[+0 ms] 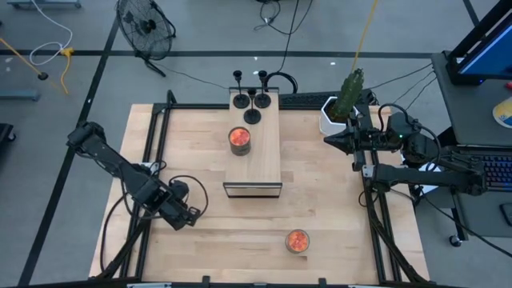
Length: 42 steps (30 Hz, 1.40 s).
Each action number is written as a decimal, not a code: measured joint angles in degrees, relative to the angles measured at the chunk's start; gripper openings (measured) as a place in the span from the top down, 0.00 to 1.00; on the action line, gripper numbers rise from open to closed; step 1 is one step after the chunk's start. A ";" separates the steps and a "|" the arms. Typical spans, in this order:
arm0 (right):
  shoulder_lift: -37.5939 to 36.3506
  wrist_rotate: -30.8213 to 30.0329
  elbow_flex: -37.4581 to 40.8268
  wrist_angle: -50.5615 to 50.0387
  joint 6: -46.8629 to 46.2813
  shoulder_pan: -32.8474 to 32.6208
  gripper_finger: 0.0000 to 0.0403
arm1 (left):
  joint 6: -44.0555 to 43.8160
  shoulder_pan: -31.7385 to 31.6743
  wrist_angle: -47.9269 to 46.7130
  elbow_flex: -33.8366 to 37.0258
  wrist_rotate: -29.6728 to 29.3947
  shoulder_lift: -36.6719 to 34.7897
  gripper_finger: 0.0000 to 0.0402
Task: Pick & Place candle stick holders
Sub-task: Put the brown scented candle on the shelf
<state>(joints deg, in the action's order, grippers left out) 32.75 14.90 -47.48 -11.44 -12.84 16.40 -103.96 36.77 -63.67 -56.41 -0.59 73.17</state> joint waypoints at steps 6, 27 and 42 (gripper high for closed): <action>0.00 0.02 0.00 -0.01 0.00 0.00 1.00 | 1.51 -0.06 -5.53 -6.62 -1.81 -0.04 1.00; 0.00 0.02 0.00 0.04 0.00 -0.02 1.00 | 15.55 -7.05 -13.46 -25.65 -5.43 -0.07 1.00; 0.02 0.00 0.00 0.04 0.02 -0.01 1.00 | 28.35 -14.45 -17.14 -36.80 -5.45 3.19 1.00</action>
<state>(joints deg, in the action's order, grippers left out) 32.77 14.90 -47.48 -11.40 -12.82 16.40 -75.62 22.33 -80.81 -93.21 -6.04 76.35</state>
